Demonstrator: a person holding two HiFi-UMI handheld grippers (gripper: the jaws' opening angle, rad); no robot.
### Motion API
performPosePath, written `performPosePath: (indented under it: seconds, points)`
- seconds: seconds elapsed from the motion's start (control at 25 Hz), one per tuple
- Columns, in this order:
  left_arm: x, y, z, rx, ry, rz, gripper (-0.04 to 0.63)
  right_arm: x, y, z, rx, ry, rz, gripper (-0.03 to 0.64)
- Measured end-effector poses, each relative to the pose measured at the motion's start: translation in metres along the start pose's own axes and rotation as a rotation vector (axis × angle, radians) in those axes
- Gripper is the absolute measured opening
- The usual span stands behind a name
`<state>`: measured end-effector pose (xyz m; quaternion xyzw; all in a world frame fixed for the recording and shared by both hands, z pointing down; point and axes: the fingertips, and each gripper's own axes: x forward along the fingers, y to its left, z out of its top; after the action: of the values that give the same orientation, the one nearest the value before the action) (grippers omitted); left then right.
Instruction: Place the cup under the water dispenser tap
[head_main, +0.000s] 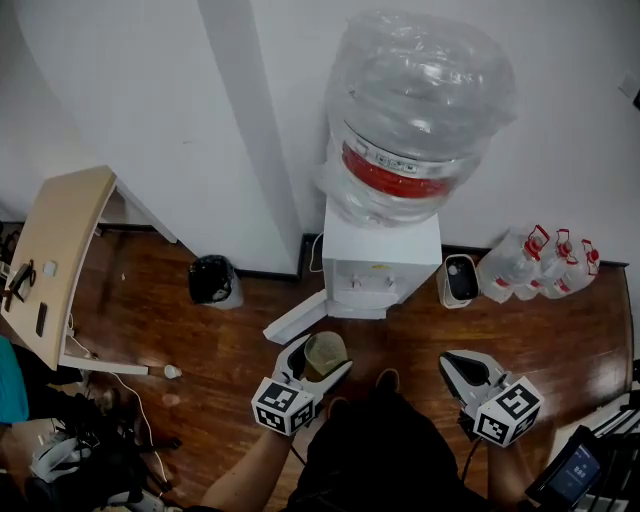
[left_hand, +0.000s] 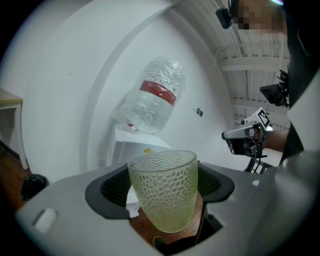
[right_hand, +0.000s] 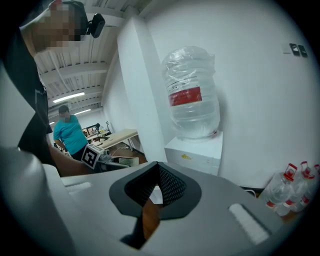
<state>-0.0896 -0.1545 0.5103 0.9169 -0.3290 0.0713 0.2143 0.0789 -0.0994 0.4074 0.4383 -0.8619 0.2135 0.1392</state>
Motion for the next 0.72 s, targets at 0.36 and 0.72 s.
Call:
performPosePath:
  seconds: [0.36,0.72]
  points:
    - [0.089,0.042,-0.040,0.019,0.034,0.144,0.393,0.022,-0.066,0.011,-0.037,0.042,0.061,0.002]
    - [0.164,0.093,-0.128,-0.068,0.136,0.273,0.393,0.046,-0.115,-0.012,-0.103,0.180,0.143,0.002]
